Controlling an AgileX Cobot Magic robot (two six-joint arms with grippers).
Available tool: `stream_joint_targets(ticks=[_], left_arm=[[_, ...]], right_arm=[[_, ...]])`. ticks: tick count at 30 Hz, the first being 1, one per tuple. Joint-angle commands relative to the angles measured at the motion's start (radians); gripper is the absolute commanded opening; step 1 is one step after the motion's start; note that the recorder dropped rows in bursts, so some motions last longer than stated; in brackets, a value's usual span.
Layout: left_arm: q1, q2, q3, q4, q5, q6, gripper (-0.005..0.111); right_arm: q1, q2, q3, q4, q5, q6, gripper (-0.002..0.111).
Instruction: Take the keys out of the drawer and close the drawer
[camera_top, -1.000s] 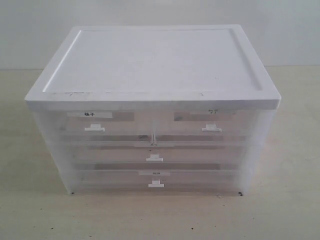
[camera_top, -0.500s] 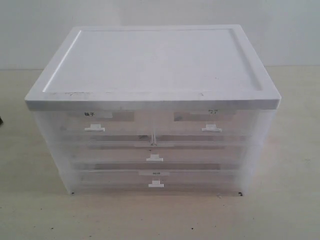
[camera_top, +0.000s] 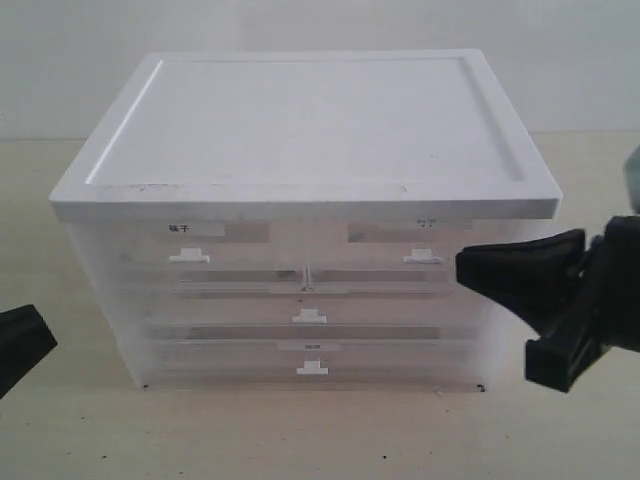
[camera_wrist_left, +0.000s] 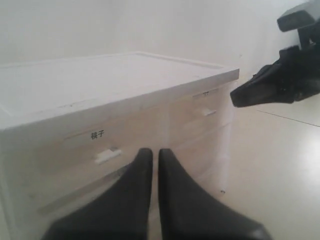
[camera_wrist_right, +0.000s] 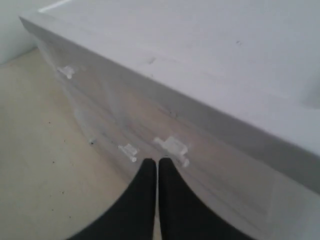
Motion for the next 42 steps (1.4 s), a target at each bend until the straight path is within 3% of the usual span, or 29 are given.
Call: stream_joint_targets(ticks=[1,5,8,12,17,23,30,33,34,35,38,42], left_arm=[[0.003,0.003,0.004,-0.012,-0.001,0.028,0.004],[0.003,0.003,0.004,0.025,0.001,0.028,0.004],[0.003,0.003,0.004,0.006,0.001,0.049,0.004],[0.003,0.003,0.004,-0.087,-0.016,0.158,0.004],[0.003,0.003,-0.031,-0.14,-0.042,0.133,0.004],[0.003,0.036,-0.17,-0.116,0.061,0.042,0.004],[0.003,0.2,-0.365,-0.129,0.195,-0.076,0.004],[0.001,0.256,-0.438,-0.034,0.177,-0.09,0.004],[-0.006,0.281,-0.457,0.059,0.172,-0.136,0.004],[-0.02,0.289,-0.457,0.086,0.169,-0.142,0.004],[-0.181,0.346,-0.457,0.194,0.098,-0.022,0.004],[-0.464,0.452,-0.457,0.378,0.252,0.006,0.004]], right_arm=[[0.117,0.113,-0.006,0.249,0.113,-0.276,0.0],[0.188,0.171,-0.006,0.467,0.165,-0.524,0.0],[0.187,0.18,-0.006,0.547,0.16,-0.613,0.0],[0.187,0.18,-0.006,0.564,0.16,-0.636,0.0],[0.187,0.18,-0.006,0.572,0.156,-0.66,0.0],[0.187,0.18,-0.006,0.572,0.139,-0.66,0.0],[0.187,0.18,-0.006,0.572,0.137,-0.66,0.0],[0.187,0.18,-0.006,0.572,0.139,-0.662,0.0],[0.187,0.18,-0.006,0.572,0.136,-0.661,0.0],[0.187,0.18,-0.006,0.572,0.136,-0.661,0.0],[0.187,0.18,-0.006,0.572,0.136,-0.661,0.0],[0.187,0.18,-0.006,0.572,0.136,-0.661,0.0]])
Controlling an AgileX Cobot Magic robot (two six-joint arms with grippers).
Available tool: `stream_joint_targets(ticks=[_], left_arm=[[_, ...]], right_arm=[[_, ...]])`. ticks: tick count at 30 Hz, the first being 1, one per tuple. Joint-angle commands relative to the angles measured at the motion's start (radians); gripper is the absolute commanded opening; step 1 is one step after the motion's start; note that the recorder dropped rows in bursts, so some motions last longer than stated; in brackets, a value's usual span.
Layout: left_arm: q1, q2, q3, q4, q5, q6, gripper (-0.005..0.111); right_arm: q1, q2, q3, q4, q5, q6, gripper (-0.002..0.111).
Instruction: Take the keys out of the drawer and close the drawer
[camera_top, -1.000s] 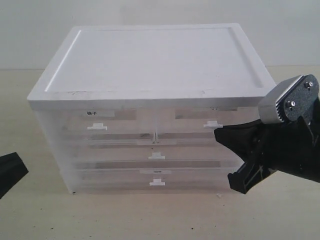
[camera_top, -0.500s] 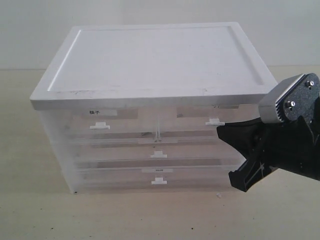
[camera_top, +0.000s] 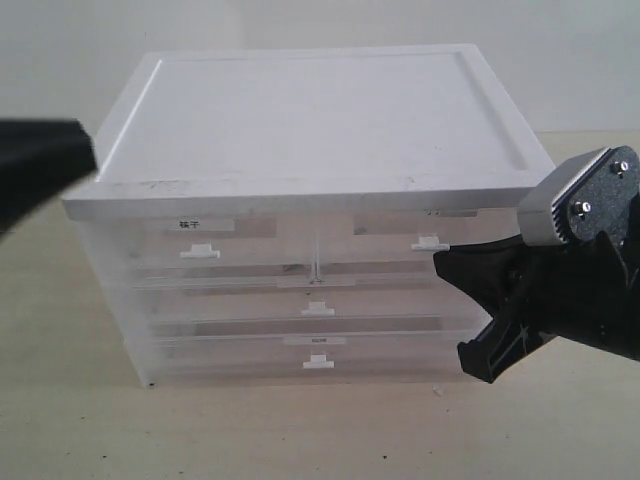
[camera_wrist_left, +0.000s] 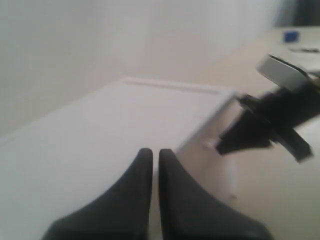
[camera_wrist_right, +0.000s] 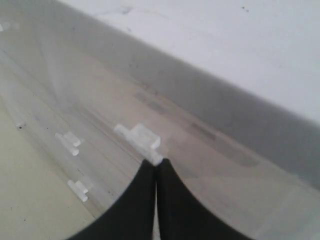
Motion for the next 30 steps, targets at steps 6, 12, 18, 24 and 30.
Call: stream_joint_targets(ticks=[6,12,18,24,30], left_arm=[[-0.681,0.389,-0.029,0.273,0.782,-0.017,0.006],[-0.714,0.528,-0.072,0.273,0.805,0.037,0.042],[-0.714,0.625,-0.085,0.273,0.816,0.082,0.041],[-0.714,0.72,-0.167,0.273,0.848,0.084,0.041],[-0.828,0.8,-0.211,0.273,1.077,0.089,0.037]], right_arm=[[0.001,-0.002,-0.006,0.027,-0.018,-0.005,0.0],[0.001,-0.002,-0.006,0.027,-0.018,-0.006,0.0],[0.001,-0.002,-0.006,0.027,-0.018,-0.006,0.0],[0.001,-0.002,-0.006,0.025,-0.018,-0.006,0.0],[0.001,-0.002,-0.006,0.025,-0.02,-0.006,0.0]])
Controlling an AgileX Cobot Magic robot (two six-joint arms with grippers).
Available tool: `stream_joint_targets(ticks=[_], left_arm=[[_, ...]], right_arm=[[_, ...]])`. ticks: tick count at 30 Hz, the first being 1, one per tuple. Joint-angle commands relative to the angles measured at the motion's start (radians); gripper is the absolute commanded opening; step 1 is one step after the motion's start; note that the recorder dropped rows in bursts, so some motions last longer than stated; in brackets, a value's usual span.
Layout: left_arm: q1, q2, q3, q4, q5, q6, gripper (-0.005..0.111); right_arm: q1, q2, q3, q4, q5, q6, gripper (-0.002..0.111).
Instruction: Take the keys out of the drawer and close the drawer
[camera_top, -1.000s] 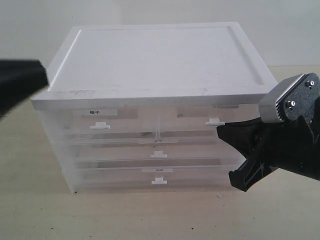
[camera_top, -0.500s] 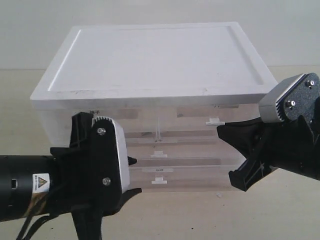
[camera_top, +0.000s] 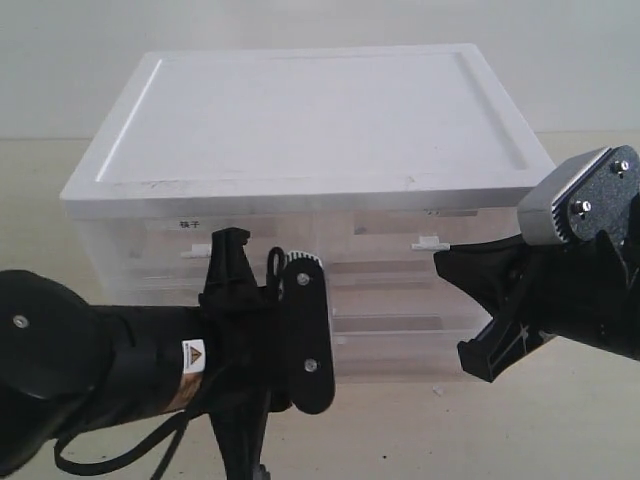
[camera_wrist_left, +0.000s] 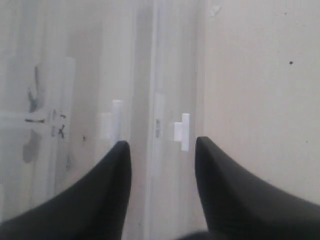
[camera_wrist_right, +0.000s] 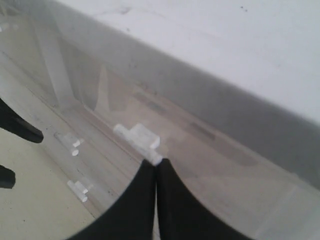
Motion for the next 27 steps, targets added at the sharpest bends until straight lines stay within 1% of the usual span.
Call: stream_joint_targets(ticks=[1,2,4,13,16,23,25,27], left_arm=[[-0.075,0.046,-0.026,-0.005,0.193,0.005,0.037],[-0.09,0.056,-0.03,-0.005,0.238,0.005,0.037],[-0.109,0.071,-0.03,-0.005,0.274,0.005,0.037],[-0.109,0.112,-0.074,-0.005,0.262,0.005,0.037],[-0.109,0.13,-0.095,-0.005,0.259,0.005,0.035],[-0.109,0.182,-0.111,-0.005,0.327,0.005,0.024],[-0.109,0.195,-0.111,-0.005,0.35,0.005,0.016],[-0.109,0.202,-0.111,-0.005,0.352,0.003,0.004]], right_arm=[[0.001,-0.002,-0.006,0.022,-0.02,-0.006,0.0],[0.001,-0.002,-0.006,0.022,-0.02,-0.006,0.0],[0.001,-0.002,-0.006,0.022,-0.02,-0.006,0.0],[0.001,-0.002,-0.006,0.022,-0.021,-0.003,0.0],[0.001,-0.002,-0.006,0.022,-0.021,-0.003,0.0],[0.001,-0.002,-0.006,0.022,-0.022,-0.003,0.0],[0.001,-0.002,-0.006,0.022,-0.022,0.0,0.0],[0.001,-0.002,-0.006,0.022,-0.022,0.0,0.0]])
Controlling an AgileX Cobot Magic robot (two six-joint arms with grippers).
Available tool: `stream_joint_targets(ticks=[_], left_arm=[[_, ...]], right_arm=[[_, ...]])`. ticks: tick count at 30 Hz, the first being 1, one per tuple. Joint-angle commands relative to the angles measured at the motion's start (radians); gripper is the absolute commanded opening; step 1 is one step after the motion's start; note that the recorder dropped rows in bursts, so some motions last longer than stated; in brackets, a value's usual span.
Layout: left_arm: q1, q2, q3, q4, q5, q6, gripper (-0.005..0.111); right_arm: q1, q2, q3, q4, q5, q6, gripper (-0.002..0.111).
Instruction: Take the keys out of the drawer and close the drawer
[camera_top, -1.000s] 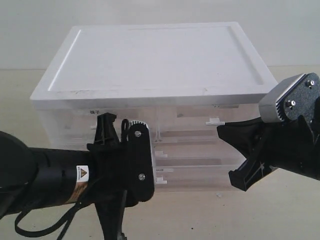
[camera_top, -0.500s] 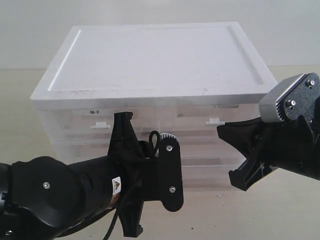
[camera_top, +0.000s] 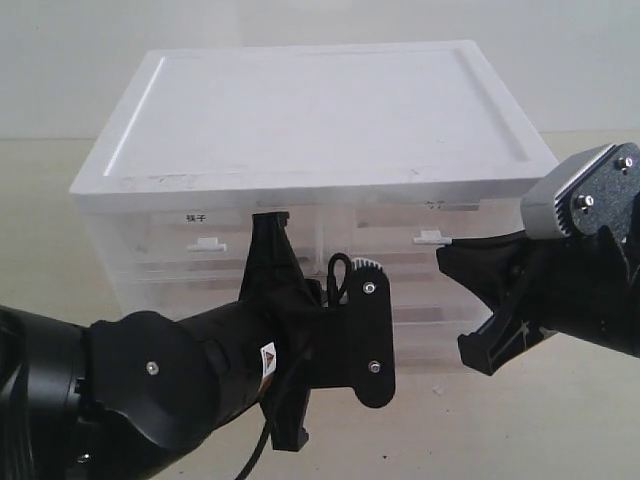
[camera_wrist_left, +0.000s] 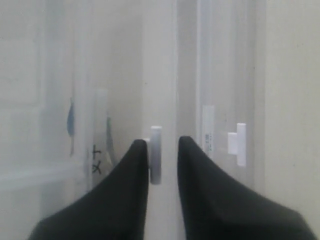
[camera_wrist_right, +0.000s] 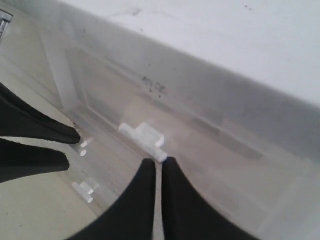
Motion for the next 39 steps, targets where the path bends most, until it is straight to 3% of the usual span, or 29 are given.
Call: stream_joint_targets(ticks=[1,7,13,18,25,30,39], left_arm=[[0.002,0.033,-0.002,-0.018,0.031,-0.006,0.004],[-0.031,0.033,0.006,-0.055,0.064,0.006,0.004],[-0.165,0.033,0.052,-0.087,0.069,0.028,0.004],[-0.304,0.033,0.054,-0.241,0.203,0.145,0.004],[-0.446,0.031,0.054,-0.335,0.207,0.162,0.004],[-0.482,0.008,0.056,-0.374,0.211,0.162,0.004],[-0.482,-0.047,0.058,-0.517,0.233,0.279,0.004]], right_arm=[[0.001,-0.002,-0.006,0.003,-0.024,-0.001,0.0],[0.001,-0.002,-0.006,0.005,-0.025,-0.003,0.0],[0.001,-0.002,-0.006,0.028,-0.026,-0.013,0.0],[0.001,-0.002,-0.006,0.028,-0.026,-0.013,0.0],[0.001,-0.002,-0.006,0.028,-0.019,-0.013,0.0],[0.001,-0.002,-0.006,0.028,-0.019,-0.013,0.0],[0.001,-0.002,-0.006,0.028,-0.017,-0.013,0.0]])
